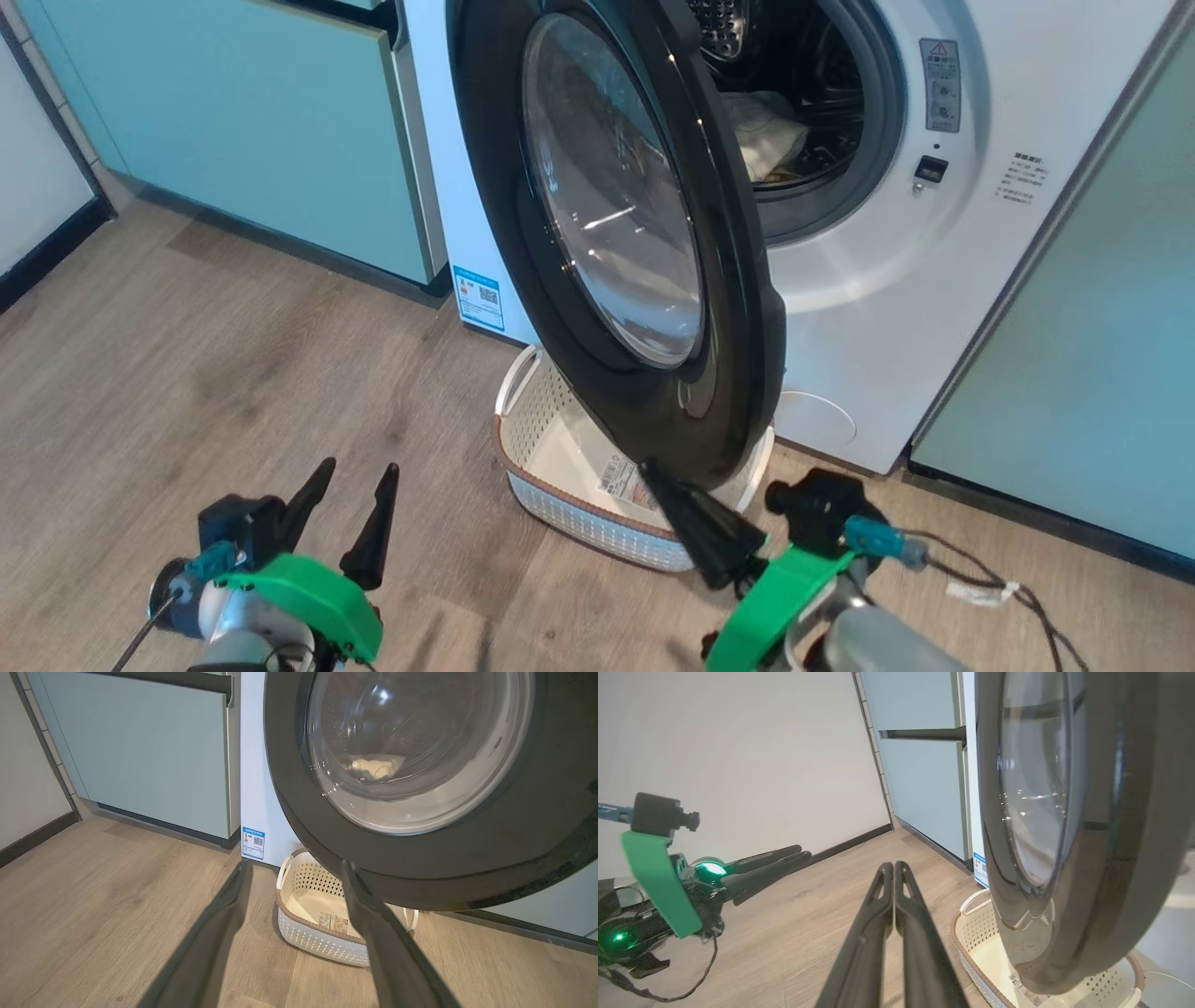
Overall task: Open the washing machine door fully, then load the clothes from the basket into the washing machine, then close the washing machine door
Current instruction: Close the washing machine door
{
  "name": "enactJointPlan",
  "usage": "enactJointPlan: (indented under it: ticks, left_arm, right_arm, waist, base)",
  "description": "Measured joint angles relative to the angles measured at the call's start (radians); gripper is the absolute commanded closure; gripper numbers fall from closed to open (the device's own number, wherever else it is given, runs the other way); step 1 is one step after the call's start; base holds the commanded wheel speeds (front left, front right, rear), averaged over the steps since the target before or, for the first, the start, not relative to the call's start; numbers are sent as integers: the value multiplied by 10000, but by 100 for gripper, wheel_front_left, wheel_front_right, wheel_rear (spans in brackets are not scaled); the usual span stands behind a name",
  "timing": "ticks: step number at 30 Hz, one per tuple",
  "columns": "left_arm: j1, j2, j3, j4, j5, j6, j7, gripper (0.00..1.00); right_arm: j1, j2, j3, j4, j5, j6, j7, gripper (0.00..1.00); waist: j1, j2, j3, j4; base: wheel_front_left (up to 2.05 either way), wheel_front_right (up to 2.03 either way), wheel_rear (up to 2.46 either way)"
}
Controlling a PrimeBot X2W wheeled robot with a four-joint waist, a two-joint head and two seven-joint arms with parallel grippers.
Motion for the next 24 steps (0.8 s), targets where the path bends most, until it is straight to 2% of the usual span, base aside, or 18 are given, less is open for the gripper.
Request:
enactJointPlan:
  ticks: [10, 24]
  left_arm:
    - [-16, -82, -63, 0, 0, 0, 0, 0]
    - [-219, -194, -265, 19, 0, 0, 0, 0]
  right_arm:
    - [-987, 2, -295, 652, 439, 0, 0, 100]
    - [-1310, 8, -1062, 1396, 1016, 0, 0, 100]
  waist:
    - [0, 0, 233, -65]
    - [0, 0, 539, -116]
  base:
    - [0, 0, 0]
    - [0, 0, 0]
